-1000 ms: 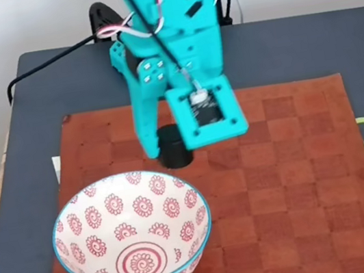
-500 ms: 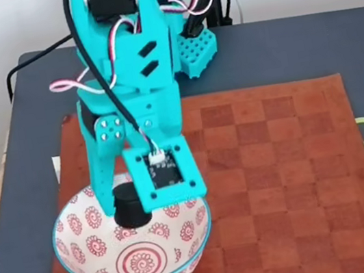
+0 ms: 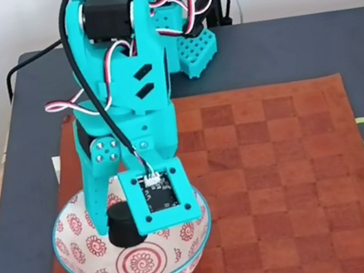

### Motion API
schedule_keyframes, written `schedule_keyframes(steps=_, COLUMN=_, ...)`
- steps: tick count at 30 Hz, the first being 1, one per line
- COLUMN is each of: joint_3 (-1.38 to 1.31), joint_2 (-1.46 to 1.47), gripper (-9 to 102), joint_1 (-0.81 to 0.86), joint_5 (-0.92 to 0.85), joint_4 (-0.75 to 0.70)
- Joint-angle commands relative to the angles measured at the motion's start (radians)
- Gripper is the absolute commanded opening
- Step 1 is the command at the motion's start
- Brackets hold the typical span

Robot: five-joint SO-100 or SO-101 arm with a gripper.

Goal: Grasp a black cylinder and put it in the bin.

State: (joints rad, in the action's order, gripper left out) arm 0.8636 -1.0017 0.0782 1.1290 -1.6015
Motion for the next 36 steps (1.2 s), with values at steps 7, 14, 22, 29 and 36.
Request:
schedule_keyframes(steps=7, joint_3=-0.046, joint_2=-0.08, gripper=21, joint_1=-0.009, joint_5=0.0, joint_4=-0.021)
schedule_keyframes(steps=14, joint_3=0.005, joint_2=-0.21, gripper=9, joint_1=-0.009, joint_5=0.003, joint_4=-0.025)
schedule_keyframes(steps=22, joint_3=0.279, joint_2=-0.454, gripper=8, joint_1=-0.035, joint_5=0.063, joint_4=-0.023)
schedule_keyframes(steps=29, joint_3=0.506, joint_2=-0.696, gripper=8, joint_1=-0.097, joint_5=0.132, joint_4=-0.021)
schedule_keyframes(steps=36, joint_3=0.739, joint_2=-0.962, gripper=1, joint_1=-0.173, joint_5=0.229, joint_4=-0.02)
